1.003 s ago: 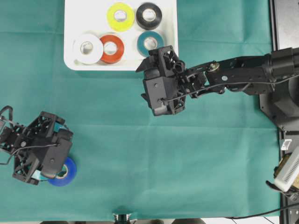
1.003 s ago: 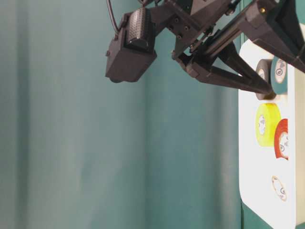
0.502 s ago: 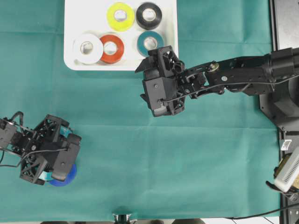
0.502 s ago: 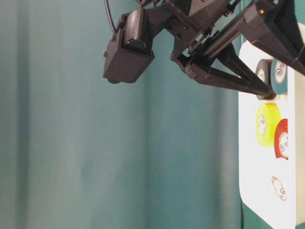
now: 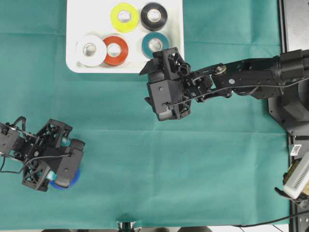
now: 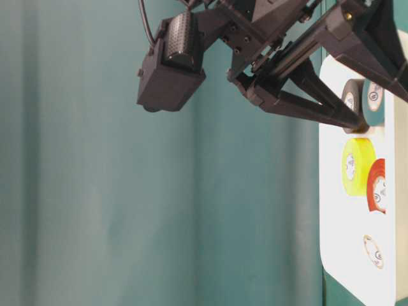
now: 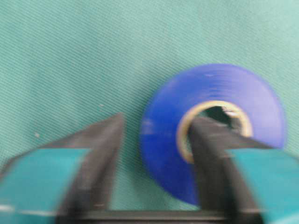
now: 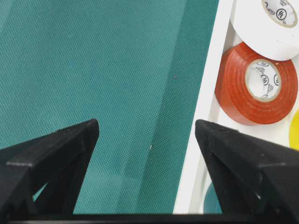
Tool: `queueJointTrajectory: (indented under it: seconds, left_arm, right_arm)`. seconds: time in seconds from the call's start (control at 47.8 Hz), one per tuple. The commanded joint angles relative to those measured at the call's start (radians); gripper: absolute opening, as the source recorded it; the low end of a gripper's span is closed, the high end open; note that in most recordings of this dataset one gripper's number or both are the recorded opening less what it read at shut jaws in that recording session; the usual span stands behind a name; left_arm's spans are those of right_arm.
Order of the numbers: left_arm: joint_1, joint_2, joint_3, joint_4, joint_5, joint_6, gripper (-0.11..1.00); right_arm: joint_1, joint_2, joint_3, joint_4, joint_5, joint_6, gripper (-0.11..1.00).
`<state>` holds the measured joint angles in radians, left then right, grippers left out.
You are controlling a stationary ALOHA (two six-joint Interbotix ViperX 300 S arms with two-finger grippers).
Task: Put the tape alternately from left to right into the white case.
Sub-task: 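Grasp the blue tape roll with the left gripper and lift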
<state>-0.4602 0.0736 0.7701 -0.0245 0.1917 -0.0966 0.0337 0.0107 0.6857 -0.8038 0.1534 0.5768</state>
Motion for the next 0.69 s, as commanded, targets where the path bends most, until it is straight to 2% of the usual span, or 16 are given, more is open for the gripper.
queueJointTrajectory:
  seconds: [0.0, 0.042, 0.397, 0.669]
  left_arm:
    - [-0.008, -0.028, -0.015, -0.002, -0.003, 0.0, 0.3]
    - [-0.008, -0.028, -0.015, -0.002, -0.003, -0.002, 0.26]
    - [-0.008, -0.035, -0.02, -0.002, 0.002, -0.002, 0.26]
    - [-0.031, -0.112, -0.051, -0.002, 0.02, -0.003, 0.26]
  right_arm:
    - [0.003, -0.029, -0.023, 0.002, -0.003, 0.002, 0.75]
    - [0.003, -0.029, -0.023, 0.002, -0.003, 0.002, 0.75]
    - [0.003, -0.029, -0.021, 0.002, -0.003, 0.002, 0.75]
    - [0.003, -0.029, -0.021, 0.002, -0.003, 0.002, 0.75]
